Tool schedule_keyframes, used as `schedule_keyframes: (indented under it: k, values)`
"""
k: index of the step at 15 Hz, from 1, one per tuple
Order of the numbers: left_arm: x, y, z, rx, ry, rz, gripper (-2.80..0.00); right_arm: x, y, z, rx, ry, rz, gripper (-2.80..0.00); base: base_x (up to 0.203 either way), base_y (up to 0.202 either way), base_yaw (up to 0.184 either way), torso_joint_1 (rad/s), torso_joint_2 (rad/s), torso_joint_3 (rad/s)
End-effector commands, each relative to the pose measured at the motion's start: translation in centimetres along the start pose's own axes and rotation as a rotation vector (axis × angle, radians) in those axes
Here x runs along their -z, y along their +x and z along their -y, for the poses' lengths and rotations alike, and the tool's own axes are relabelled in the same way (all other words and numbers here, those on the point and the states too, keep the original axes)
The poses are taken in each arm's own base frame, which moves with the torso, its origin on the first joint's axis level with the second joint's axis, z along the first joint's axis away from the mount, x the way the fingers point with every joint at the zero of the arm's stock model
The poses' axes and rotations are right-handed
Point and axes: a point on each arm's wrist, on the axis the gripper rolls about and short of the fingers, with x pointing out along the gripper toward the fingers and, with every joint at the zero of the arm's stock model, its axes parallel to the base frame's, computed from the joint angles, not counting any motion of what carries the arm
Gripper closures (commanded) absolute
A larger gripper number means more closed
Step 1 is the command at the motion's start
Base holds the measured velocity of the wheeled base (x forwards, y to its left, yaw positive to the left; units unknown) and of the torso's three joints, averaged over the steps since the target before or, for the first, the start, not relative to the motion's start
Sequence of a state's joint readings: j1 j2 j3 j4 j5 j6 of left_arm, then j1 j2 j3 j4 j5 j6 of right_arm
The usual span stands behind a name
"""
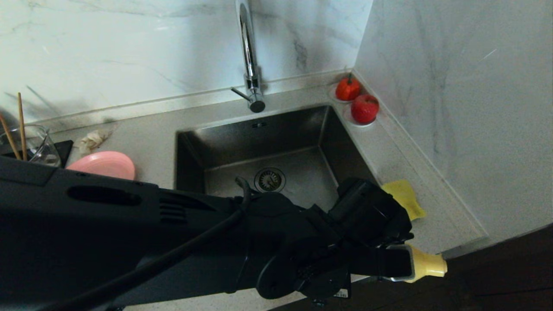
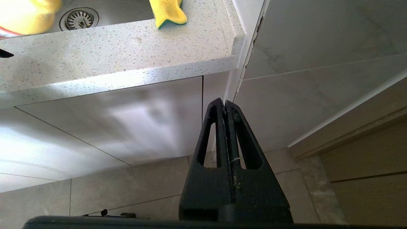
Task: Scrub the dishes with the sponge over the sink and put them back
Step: Squeeze it onto the sponge
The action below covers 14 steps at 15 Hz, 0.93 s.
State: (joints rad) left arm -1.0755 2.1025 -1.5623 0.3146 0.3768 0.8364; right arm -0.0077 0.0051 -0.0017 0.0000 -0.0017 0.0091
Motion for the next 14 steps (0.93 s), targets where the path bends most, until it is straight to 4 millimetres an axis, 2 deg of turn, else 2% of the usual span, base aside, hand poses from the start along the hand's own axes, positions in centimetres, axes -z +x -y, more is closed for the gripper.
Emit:
schedule_keyframes:
  k: [1, 10, 14]
  values:
    - [-0.2, 1.1, 0.3, -0.006, 0.01, -0.044, 0.0, 0.0, 0.0, 0.0, 0.0, 0.0, 0.0, 0.0, 0.0, 0.0, 0.0, 0.0, 0.0, 0.0]
    - [-1.4, 3.3, 0.0, -0.103, 0.013, -0.151, 0.0, 0.0, 0.0, 0.0, 0.0, 0.0, 0.0, 0.0, 0.0, 0.0, 0.0, 0.0, 0.0, 0.0]
    - [-2.8, 4.4, -0.5, -0.16, -0.016, -0.156, 0.0, 0.0, 0.0, 0.0, 0.0, 0.0, 0.0, 0.0, 0.0, 0.0, 0.0, 0.0, 0.0, 0.0]
